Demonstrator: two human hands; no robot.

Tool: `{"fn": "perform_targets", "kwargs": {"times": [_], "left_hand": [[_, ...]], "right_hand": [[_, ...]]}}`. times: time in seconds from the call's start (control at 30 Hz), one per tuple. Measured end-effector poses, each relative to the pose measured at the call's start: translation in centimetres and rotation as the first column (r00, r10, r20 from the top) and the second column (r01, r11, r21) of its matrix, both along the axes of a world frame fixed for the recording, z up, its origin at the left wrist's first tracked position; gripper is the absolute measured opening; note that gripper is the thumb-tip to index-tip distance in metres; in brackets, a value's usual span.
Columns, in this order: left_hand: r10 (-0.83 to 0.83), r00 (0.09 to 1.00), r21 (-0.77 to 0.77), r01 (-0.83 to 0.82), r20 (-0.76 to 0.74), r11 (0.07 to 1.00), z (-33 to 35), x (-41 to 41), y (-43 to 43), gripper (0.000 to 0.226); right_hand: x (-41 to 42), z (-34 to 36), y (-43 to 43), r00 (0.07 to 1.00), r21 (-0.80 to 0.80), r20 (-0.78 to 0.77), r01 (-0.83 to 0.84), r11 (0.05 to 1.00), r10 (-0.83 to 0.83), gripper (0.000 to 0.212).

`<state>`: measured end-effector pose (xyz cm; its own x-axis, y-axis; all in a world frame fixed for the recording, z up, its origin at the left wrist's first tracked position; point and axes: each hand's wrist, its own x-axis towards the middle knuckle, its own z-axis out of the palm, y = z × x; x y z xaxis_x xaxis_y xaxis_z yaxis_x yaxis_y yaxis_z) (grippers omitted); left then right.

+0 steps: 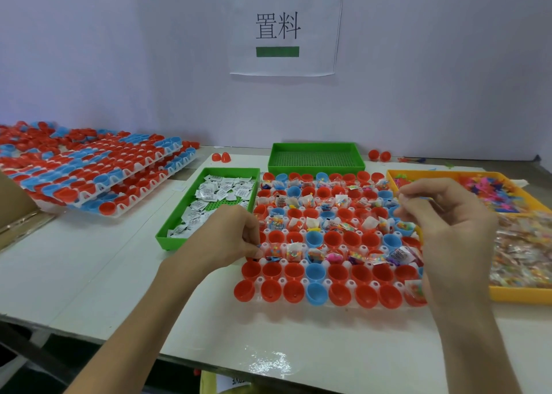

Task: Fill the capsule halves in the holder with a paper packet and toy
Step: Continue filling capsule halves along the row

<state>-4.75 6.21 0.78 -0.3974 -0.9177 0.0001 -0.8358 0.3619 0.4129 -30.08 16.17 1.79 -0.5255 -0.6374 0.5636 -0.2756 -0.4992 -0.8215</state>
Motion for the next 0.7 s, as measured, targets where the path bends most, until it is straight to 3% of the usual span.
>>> {"fn": "perform_targets", "kwargs": {"times": [0.7], "left_hand": [[0.011,0.995,-0.011,-0.012,-0.104,1.000,-0.4,1.4,0.6,0.017]], "right_hand": [[-1.2,-0.2,0.0,0.999,0.021,0.015,0.040,0.999,-0.040,0.026]]}}
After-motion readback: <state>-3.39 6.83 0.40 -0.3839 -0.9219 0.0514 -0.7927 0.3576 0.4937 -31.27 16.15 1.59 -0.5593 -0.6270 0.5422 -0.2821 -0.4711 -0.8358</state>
